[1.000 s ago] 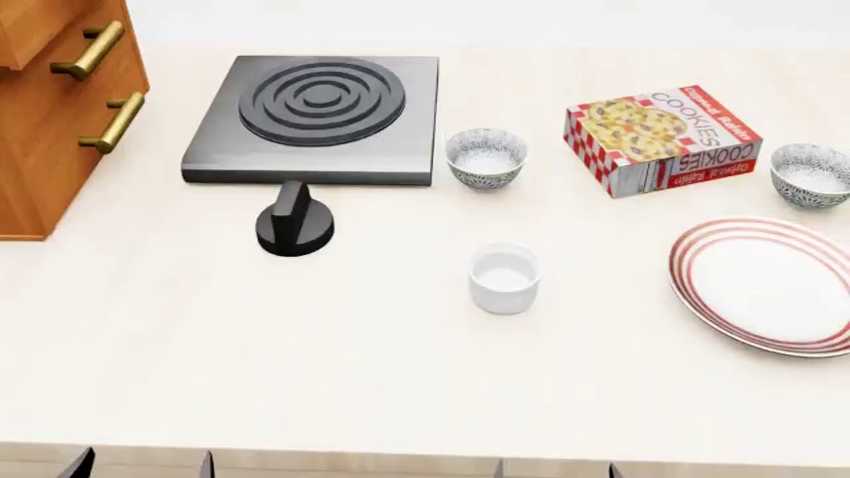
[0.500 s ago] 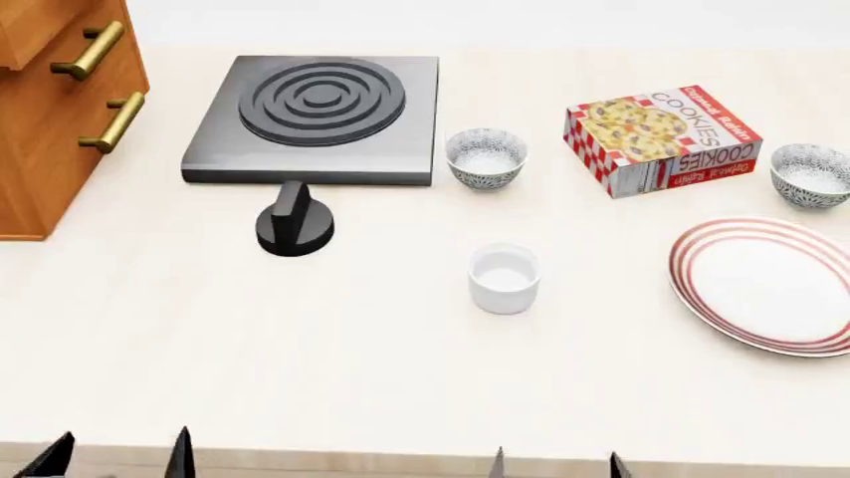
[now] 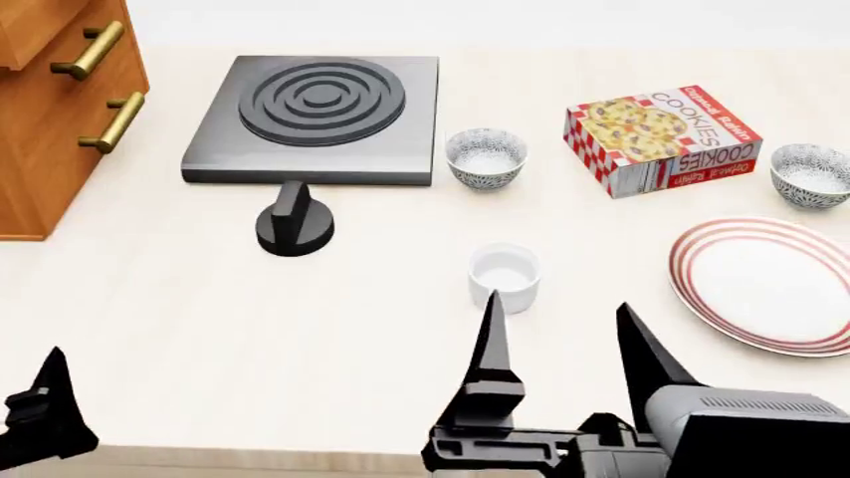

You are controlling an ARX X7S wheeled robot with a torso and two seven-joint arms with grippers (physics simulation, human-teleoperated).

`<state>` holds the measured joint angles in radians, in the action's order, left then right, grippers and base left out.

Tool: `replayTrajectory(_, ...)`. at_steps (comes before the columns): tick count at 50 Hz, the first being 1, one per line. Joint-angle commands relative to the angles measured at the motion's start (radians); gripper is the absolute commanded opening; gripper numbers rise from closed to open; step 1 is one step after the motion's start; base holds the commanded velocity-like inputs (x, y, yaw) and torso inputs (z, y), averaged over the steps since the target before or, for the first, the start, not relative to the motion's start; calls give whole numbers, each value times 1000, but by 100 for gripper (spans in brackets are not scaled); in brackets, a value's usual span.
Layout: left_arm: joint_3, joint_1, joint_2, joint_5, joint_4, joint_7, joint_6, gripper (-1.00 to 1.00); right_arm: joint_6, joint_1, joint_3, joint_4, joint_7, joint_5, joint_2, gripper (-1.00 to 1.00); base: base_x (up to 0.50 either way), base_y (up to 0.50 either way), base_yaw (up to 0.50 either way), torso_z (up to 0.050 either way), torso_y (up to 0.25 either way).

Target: Pick the akita bowl next to the plate and place it on the plate.

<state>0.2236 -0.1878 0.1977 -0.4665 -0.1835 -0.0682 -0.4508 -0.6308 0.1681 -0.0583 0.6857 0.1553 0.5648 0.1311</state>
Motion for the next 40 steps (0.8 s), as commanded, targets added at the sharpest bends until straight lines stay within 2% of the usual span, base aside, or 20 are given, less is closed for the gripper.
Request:
replayTrajectory(1, 79, -40, 8, -45, 100, 10, 35, 100, -66, 79, -77, 76, 19, 138, 3, 100, 0, 0, 0, 0, 0)
replayTrajectory(3, 75, -30, 0, -32, 119, 32, 82, 100, -45, 65, -74, 64, 9, 126, 3, 100, 0, 0, 0, 0, 0)
replayTrajectory(12, 82, -45, -6, -38, 171, 41, 113, 100, -34, 60, -57, 53, 19, 114, 12, 100, 0, -31, 0, 0, 0)
replayTrajectory(16, 87, -47, -5, -48, 173, 32, 101, 100, -28, 59, -54, 51, 23, 113, 14, 100, 0, -500, 0, 0, 0)
replayTrajectory(18, 90, -34, 3, -69, 94, -3, 43, 100, -27, 58, -49, 49, 23, 111, 17, 100, 0, -500, 0, 0, 0)
replayTrajectory(40, 83, -30, 8, -80, 82, -20, 41, 100, -10, 56, -35, 38, 41, 117, 38, 100, 0, -445, 0, 0, 0)
